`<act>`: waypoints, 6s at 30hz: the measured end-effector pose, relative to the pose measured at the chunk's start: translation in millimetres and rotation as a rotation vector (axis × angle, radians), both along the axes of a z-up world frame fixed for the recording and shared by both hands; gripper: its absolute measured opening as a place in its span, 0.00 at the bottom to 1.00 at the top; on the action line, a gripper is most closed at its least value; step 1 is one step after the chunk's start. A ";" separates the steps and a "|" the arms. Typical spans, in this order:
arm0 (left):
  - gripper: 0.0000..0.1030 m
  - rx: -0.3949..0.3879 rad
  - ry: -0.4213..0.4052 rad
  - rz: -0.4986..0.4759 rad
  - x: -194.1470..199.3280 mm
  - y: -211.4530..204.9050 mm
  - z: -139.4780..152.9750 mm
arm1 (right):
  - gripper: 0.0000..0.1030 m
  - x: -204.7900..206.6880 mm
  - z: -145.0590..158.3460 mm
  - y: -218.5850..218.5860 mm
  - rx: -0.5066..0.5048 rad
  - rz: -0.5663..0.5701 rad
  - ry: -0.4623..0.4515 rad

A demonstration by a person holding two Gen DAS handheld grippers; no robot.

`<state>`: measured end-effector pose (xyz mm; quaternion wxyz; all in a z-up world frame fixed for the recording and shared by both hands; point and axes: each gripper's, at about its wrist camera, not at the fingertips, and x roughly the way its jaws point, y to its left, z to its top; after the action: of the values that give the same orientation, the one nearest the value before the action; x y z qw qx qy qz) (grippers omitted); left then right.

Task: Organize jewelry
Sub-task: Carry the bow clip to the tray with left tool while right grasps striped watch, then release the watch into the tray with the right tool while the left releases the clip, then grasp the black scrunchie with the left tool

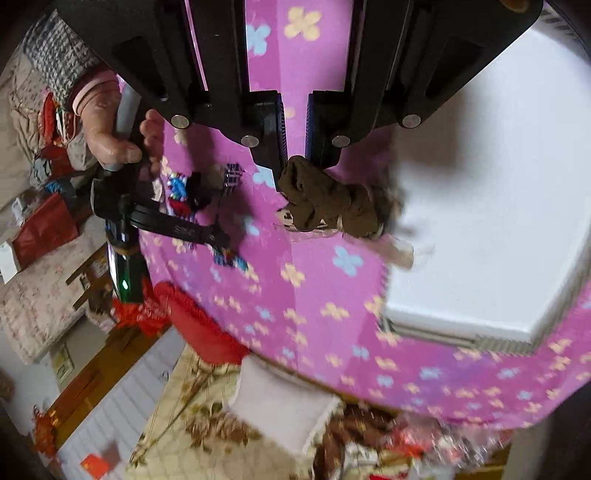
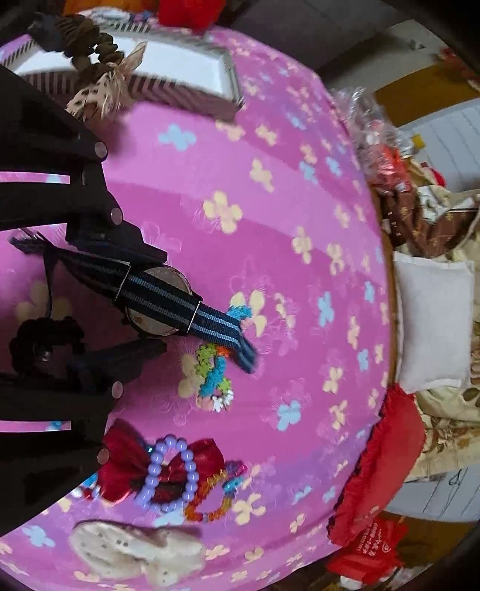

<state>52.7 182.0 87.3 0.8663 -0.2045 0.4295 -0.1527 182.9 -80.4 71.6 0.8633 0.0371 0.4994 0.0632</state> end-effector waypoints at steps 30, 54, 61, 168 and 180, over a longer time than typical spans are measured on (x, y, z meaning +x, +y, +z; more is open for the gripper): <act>0.07 -0.206 0.071 0.307 25.5 200.6 -42.2 | 0.39 -1.9 10.7 300.9 0.021 0.344 0.025; 0.58 -0.431 -0.014 0.263 1.9 220.1 -16.6 | 0.59 -20.8 -2.5 274.9 -0.116 0.299 -0.012; 0.58 -0.324 0.001 0.389 -0.8 234.9 -16.8 | 0.59 -47.3 -15.9 308.7 -0.104 0.417 0.007; 0.61 0.352 0.074 -0.124 25.9 -168.3 -32.6 | 0.68 -239.1 -21.6 -190.7 0.071 -0.253 -0.109; 0.04 0.359 0.136 -0.213 80.6 -202.4 -71.0 | 0.68 -184.5 -22.3 -187.1 0.020 -0.214 -0.107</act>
<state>133.3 -20.4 16.2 0.8369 -0.0105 0.5263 -0.1501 -1.6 -267.4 49.3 0.8900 0.0955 0.4452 -0.0224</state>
